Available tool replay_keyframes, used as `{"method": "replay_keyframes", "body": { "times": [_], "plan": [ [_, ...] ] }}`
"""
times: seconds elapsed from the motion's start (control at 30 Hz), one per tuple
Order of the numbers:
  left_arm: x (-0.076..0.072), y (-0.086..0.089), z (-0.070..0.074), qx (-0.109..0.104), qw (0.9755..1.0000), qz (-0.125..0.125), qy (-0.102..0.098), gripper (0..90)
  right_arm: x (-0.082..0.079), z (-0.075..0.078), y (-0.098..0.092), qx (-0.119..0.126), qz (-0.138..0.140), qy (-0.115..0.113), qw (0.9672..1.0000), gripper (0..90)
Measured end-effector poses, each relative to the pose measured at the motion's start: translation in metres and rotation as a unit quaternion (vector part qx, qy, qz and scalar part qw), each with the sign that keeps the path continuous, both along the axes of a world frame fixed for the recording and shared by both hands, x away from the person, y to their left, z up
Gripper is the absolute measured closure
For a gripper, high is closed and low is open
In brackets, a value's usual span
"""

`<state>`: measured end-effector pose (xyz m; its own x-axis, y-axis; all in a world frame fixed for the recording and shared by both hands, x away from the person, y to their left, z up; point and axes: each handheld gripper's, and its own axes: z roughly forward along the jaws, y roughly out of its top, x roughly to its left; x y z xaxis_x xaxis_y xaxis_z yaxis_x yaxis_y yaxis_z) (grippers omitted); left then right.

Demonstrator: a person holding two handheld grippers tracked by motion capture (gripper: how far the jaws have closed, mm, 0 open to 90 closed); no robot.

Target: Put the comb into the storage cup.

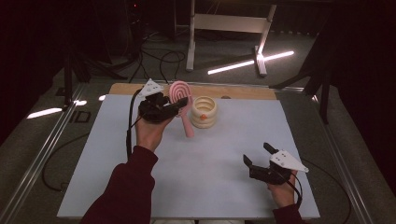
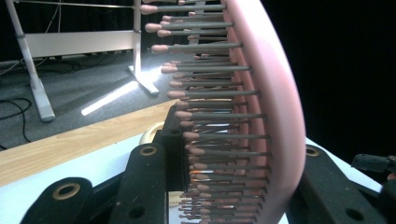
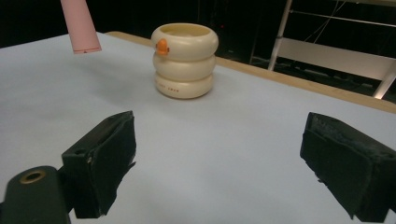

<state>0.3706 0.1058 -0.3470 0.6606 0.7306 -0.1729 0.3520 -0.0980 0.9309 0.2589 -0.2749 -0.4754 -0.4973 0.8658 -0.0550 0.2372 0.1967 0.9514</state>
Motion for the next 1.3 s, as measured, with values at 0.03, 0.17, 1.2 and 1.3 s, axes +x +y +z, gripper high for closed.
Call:
{"method": "replay_keyframes", "body": {
  "times": [0.03, 0.17, 1.2, 1.3],
  "plan": [
    [0.001, 0.0, 0.001, -0.002, 1.0, 0.0, 0.0, 63.8, -0.001, 0.0, -0.001, 0.001, 0.0, 0.0, 1.0, 10.4],
    [0.003, 0.001, 0.003, -0.002, 1.0, 0.0, -0.003, 63.8, -0.003, -0.002, -0.006, 0.003, -0.002, -0.003, 1.0, 10.4],
    [0.026, -0.009, 0.025, 0.018, 0.9994, 0.001, -0.029, 63.8, -0.004, -0.01, -0.009, 0.011, -0.004, 0.008, 0.9999, 10.4],
    [0.029, -0.013, 0.024, 0.019, 0.9994, 0.0, -0.028, 63.8, -0.005, -0.01, -0.009, 0.01, -0.005, 0.008, 0.9999, 10.4]
  ]
}}
